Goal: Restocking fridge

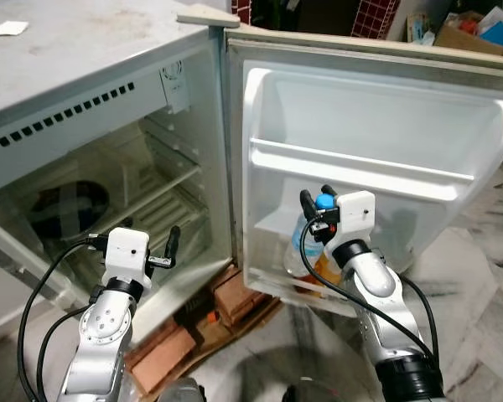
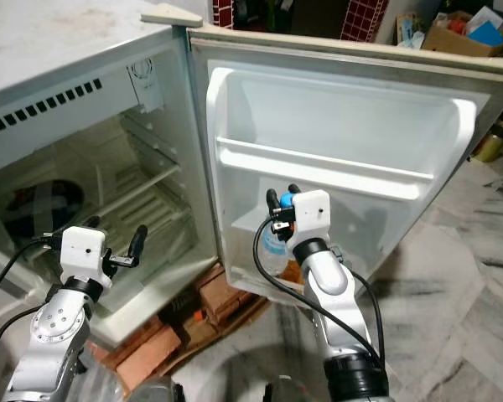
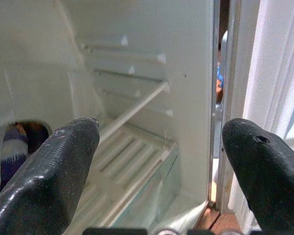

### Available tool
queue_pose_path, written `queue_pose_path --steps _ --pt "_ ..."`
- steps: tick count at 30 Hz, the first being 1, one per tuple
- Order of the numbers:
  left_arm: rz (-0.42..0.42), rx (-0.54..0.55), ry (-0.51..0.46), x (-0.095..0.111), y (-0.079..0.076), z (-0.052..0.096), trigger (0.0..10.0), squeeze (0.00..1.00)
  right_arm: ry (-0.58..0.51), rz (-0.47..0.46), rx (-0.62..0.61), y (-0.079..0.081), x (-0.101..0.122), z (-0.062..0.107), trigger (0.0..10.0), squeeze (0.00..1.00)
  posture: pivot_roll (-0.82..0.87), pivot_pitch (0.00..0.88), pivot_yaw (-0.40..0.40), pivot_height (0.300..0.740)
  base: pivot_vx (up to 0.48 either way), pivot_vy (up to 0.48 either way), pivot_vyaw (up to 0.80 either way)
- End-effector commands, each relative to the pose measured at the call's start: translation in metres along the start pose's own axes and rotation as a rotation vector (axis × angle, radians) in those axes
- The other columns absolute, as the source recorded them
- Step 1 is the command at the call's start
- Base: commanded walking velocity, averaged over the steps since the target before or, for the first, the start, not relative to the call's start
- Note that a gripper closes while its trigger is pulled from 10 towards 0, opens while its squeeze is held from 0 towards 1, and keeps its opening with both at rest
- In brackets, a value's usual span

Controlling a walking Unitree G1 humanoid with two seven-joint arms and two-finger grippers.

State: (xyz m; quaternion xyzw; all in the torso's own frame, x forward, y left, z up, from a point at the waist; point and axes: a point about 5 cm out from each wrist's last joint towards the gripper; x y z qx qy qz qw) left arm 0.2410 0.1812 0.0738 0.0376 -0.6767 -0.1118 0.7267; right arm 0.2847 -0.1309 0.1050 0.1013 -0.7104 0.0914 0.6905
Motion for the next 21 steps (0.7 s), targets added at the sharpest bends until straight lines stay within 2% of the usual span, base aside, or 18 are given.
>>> queue_pose_path --steps 1,6,8,16,21 --pt "-0.012 0.023 0.021 -0.003 0.004 0.002 10.0 0.00 -0.028 0.006 0.002 0.000 0.006 -0.001 10.0 0.00 0.06 0.069 0.001 0.676 0.000 0.000 0.00" --pt "-0.029 0.051 0.039 -0.006 0.012 0.001 10.0 0.00 -0.028 0.005 0.005 0.000 0.006 -0.002 10.0 0.00 0.06 0.070 -0.002 0.647 0.000 0.000 0.00" --pt "-0.011 0.080 0.060 -0.010 0.017 0.001 10.0 0.00 -0.029 0.003 0.007 0.001 0.006 -0.003 10.0 0.00 0.06 0.068 -0.003 0.634 0.000 0.000 0.00" --pt "-0.020 0.117 0.097 -0.018 0.038 0.001 10.0 0.00 -0.029 0.001 0.009 0.001 0.006 -0.003 10.0 0.00 0.07 0.073 -0.005 0.634 0.000 0.000 0.00" --pt "0.013 0.119 0.083 -0.014 0.037 -0.003 10.0 0.00 -0.032 0.001 0.009 0.002 0.008 -0.006 10.0 0.00 0.06 0.075 -0.004 0.634 0.000 0.000 0.00"
Point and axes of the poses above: a point about 5 cm out from each wrist's last joint towards the gripper, its own z axis pointing back from the gripper into the wrist, its own x axis along the axis of the wrist's last joint, y = z × x, and after that the axes turned 2 degrees about -z, right-handed
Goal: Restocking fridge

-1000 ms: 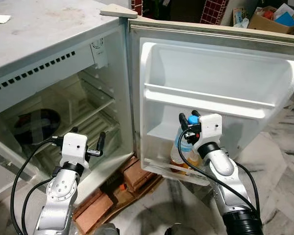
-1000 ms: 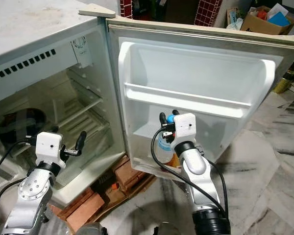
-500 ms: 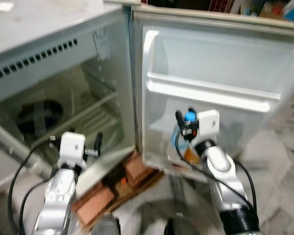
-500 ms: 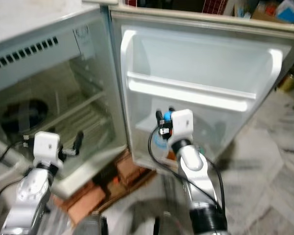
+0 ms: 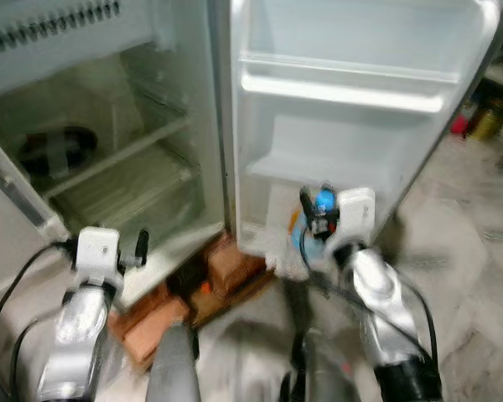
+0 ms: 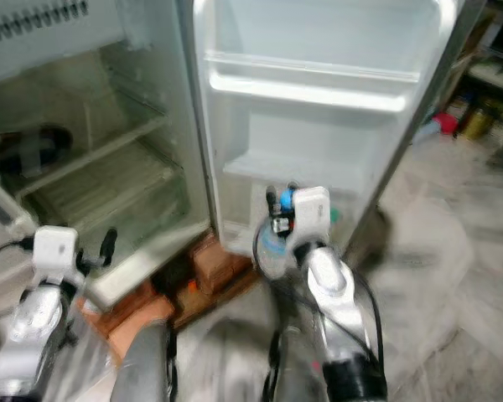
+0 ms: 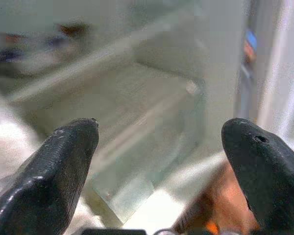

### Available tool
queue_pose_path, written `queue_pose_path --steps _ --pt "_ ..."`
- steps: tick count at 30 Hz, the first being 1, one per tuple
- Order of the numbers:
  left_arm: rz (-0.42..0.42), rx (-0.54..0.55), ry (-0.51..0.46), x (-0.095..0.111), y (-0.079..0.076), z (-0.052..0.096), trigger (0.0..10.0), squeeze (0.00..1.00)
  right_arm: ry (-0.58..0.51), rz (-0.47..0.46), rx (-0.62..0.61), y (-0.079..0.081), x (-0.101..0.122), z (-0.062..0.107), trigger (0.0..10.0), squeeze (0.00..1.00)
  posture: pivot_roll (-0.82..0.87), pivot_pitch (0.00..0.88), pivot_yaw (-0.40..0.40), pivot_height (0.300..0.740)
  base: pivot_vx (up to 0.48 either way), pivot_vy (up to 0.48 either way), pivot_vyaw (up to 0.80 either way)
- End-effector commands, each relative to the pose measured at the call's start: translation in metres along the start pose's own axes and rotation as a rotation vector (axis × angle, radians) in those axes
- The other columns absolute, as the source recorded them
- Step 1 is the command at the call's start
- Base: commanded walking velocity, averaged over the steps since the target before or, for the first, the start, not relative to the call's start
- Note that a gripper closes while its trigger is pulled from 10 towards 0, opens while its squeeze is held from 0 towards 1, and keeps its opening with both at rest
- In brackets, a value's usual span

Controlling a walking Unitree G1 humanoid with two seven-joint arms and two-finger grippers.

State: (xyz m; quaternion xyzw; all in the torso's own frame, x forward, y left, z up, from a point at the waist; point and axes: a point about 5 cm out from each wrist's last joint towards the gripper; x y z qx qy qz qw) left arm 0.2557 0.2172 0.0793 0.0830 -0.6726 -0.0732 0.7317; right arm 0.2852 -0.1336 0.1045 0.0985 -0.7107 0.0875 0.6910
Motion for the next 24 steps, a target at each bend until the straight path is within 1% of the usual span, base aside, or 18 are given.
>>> queue_pose_path --steps 1,12,24 --pt "0.016 -0.003 0.054 -0.012 0.000 0.007 10.0 0.00 -0.033 0.002 0.019 0.005 0.008 -0.007 10.0 0.00 0.06 0.075 -0.004 0.634 0.000 0.000 0.00" --pt "0.041 -0.029 0.018 -0.005 -0.007 0.004 10.0 0.00 -0.047 0.010 0.018 0.005 0.011 -0.013 10.0 0.00 0.07 0.075 -0.005 0.634 0.000 0.000 0.00" --pt "0.047 -0.038 0.013 -0.003 -0.011 0.003 10.0 0.00 -0.058 0.025 0.019 0.005 0.013 -0.015 10.0 0.00 0.07 0.077 -0.008 0.634 0.000 0.000 0.00"
Point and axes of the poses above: a point about 5 cm out from each wrist's last joint towards the gripper, its own z axis pointing back from the gripper into the wrist, its own x axis along the axis of the wrist's last joint, y = z × x, and after that the axes turned 2 degrees about -z, right-handed
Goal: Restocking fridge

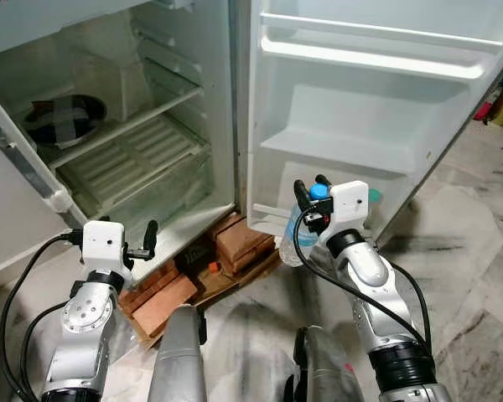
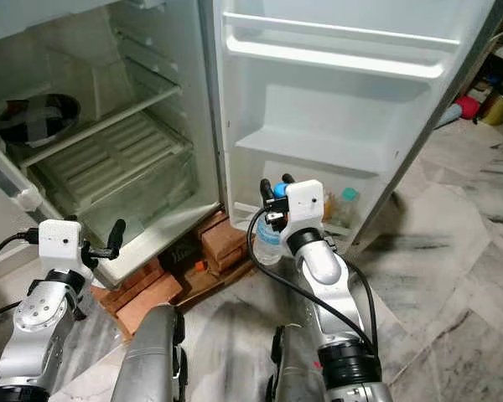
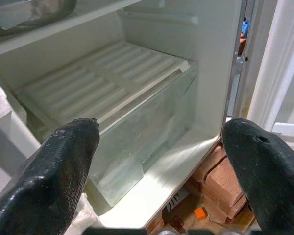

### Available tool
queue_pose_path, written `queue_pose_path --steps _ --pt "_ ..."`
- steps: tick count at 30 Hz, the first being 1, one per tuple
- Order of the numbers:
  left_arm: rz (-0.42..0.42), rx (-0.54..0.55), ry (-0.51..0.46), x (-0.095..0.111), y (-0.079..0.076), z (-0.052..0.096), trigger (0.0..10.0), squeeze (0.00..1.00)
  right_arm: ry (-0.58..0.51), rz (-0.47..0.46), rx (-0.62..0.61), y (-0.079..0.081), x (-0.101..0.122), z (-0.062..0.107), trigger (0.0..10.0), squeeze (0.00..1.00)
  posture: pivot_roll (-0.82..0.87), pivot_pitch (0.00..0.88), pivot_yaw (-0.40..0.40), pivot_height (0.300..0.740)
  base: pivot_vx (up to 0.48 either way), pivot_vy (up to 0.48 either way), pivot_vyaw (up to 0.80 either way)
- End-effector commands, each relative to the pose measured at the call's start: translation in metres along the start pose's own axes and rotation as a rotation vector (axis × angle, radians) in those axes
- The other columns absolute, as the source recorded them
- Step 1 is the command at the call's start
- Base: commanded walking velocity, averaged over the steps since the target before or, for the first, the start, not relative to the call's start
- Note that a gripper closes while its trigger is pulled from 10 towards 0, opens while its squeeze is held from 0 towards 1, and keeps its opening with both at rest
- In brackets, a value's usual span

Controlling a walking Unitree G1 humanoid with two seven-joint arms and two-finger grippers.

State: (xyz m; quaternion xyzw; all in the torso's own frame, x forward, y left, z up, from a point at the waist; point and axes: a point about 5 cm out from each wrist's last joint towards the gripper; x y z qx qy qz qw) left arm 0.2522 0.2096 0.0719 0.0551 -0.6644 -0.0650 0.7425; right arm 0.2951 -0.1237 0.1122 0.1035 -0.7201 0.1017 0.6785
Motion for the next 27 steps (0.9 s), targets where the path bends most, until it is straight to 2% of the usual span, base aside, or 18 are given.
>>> queue_pose_path --steps 1,5,16,19,20,22,23,27 --pt "-0.003 -0.006 -0.011 0.002 -0.002 0.000 10.0 0.00 -0.029 0.009 -0.009 -0.002 0.005 -0.002 10.0 0.00 0.07 0.077 -0.008 0.634 0.000 0.000 0.00" --pt "-0.001 -0.014 -0.011 0.002 -0.004 0.001 10.0 0.00 -0.029 0.010 -0.008 -0.002 0.005 -0.002 10.0 0.00 0.06 0.079 -0.008 0.634 0.186 0.000 0.00" --pt "0.000 -0.025 -0.015 0.002 -0.005 0.001 10.0 0.00 -0.028 0.011 -0.007 -0.002 0.005 -0.002 10.0 0.00 0.06 0.080 -0.009 0.634 0.366 0.000 0.00" --pt "0.006 -0.003 -0.009 0.001 -0.002 0.006 10.0 0.00 -0.027 0.016 -0.017 -0.006 0.005 0.004 10.0 0.00 0.06 0.080 -0.010 0.634 0.366 0.000 0.00" --pt "0.013 0.017 -0.002 0.000 -0.001 0.013 10.0 0.00 -0.023 0.021 -0.025 -0.009 0.005 0.013 10.0 0.00 0.06 0.082 -0.011 0.634 0.352 0.000 0.00" --pt "0.016 0.021 0.000 -0.001 -0.001 0.016 10.0 0.00 -0.020 0.022 -0.027 -0.010 0.005 0.016 10.0 0.00 0.06 0.083 -0.012 0.634 0.352 0.000 0.00" --pt "0.021 0.026 0.008 -0.003 -0.005 0.024 10.0 0.00 -0.007 0.028 -0.026 -0.012 0.003 0.024 10.0 0.00 0.06 0.085 -0.012 0.634 0.345 0.000 0.00" --pt "0.022 0.044 0.007 -0.004 -0.008 0.029 10.0 0.00 0.008 0.043 -0.032 -0.015 0.000 0.030 10.0 0.00 0.06 0.087 -0.012 0.634 0.345 0.000 0.00"
Point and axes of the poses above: a point about 5 cm out from each wrist's last joint towards the gripper, its own z axis pointing back from the gripper into the wrist, its own x axis along the axis of the wrist's last joint, y = z × x, and after that the axes turned 2 degrees about -z, right-handed
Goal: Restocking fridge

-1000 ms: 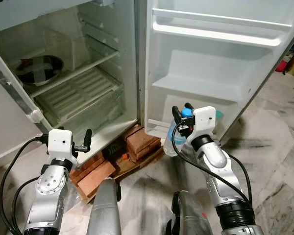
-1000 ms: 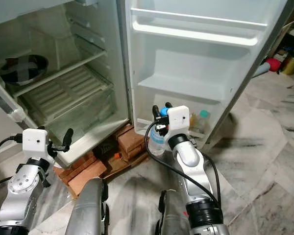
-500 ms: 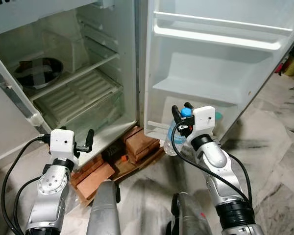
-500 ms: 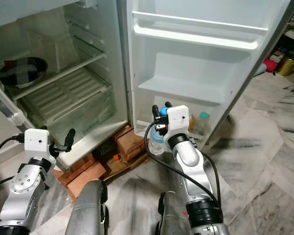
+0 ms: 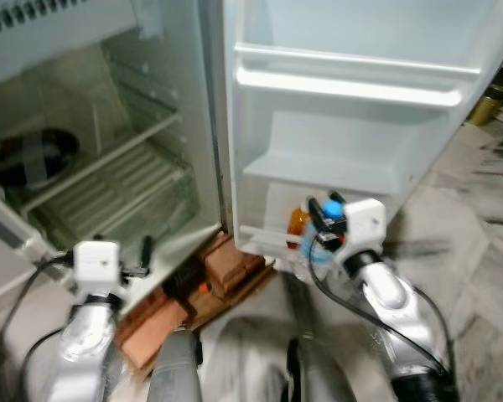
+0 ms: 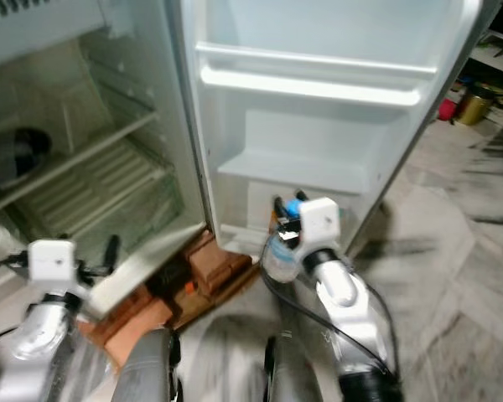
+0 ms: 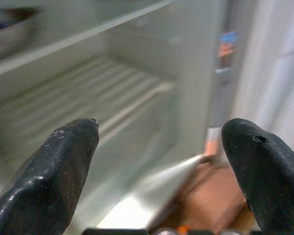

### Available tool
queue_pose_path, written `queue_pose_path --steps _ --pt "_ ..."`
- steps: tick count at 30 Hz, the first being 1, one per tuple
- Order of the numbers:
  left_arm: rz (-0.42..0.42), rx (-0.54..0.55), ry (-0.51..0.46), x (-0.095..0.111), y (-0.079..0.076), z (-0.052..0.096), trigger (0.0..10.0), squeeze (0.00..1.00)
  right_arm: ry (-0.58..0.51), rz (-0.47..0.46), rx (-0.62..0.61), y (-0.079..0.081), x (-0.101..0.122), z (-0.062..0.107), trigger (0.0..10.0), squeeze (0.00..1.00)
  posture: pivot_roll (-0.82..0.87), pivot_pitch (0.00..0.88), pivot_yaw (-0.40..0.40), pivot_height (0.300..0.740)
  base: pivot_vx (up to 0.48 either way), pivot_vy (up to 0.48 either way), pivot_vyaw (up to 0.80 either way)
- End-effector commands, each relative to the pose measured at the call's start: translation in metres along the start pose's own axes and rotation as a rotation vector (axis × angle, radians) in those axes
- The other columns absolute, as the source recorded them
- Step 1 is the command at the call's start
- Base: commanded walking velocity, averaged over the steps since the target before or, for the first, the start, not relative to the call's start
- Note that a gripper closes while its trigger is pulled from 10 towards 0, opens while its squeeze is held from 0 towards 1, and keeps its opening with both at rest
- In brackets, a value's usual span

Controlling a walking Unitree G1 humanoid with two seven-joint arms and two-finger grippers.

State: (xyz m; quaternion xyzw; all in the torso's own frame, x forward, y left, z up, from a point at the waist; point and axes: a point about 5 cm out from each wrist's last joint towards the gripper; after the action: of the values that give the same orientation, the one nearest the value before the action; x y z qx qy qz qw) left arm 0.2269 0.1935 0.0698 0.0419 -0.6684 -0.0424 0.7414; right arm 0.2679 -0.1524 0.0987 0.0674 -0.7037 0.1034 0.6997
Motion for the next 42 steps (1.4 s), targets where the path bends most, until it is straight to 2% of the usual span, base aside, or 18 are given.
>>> queue_pose_path --steps 1,7,16,27,33,39,42 --pt "-0.029 0.037 0.012 -0.001 0.009 0.005 10.0 0.00 -0.050 -0.003 0.011 0.003 0.012 -0.003 10.0 0.00 0.06 0.088 -0.013 0.634 0.345 0.000 0.00" --pt "-0.027 0.034 0.011 0.002 0.009 0.003 10.0 0.00 -0.045 -0.007 0.006 0.003 0.013 -0.004 10.0 0.00 0.06 0.087 -0.011 0.634 0.341 0.000 0.00" --pt "-0.029 0.032 0.013 0.003 0.009 0.002 10.0 0.00 -0.040 -0.009 0.007 0.003 0.014 -0.003 10.0 0.00 0.05 0.089 -0.011 0.634 0.297 0.312 0.00" --pt "-0.030 0.028 0.033 0.001 0.008 0.001 10.0 0.00 -0.042 0.005 0.054 0.009 0.014 -0.005 10.0 0.00 0.06 0.095 -0.009 0.634 0.000 0.023 0.14" --pt "-0.036 0.022 0.035 0.002 0.007 0.001 10.0 0.00 -0.049 0.001 0.056 0.010 0.017 -0.011 10.0 0.00 0.06 0.102 -0.005 0.634 0.000 0.000 0.73" --pt "-0.042 0.011 0.036 0.003 0.006 0.000 10.0 0.00 -0.057 0.001 0.055 0.009 0.020 -0.025 10.0 0.00 0.07 0.118 0.001 0.634 0.000 0.000 0.00" --pt "-0.045 0.009 0.038 0.004 0.007 0.002 10.0 0.00 -0.056 0.035 0.047 0.009 0.021 -0.032 10.0 0.00 0.08 0.131 0.005 0.634 0.000 0.000 0.00"
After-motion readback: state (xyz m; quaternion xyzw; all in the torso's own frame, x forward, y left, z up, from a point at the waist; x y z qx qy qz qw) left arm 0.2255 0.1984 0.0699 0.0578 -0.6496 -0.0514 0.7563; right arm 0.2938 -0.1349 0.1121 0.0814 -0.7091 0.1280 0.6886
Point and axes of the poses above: a point about 5 cm out from each wrist's last joint towards the gripper, its own z axis pointing back from the gripper into the wrist, its own x axis along the axis of the wrist's last joint, y = z × x, and after that the axes turned 2 degrees about -z, right-handed
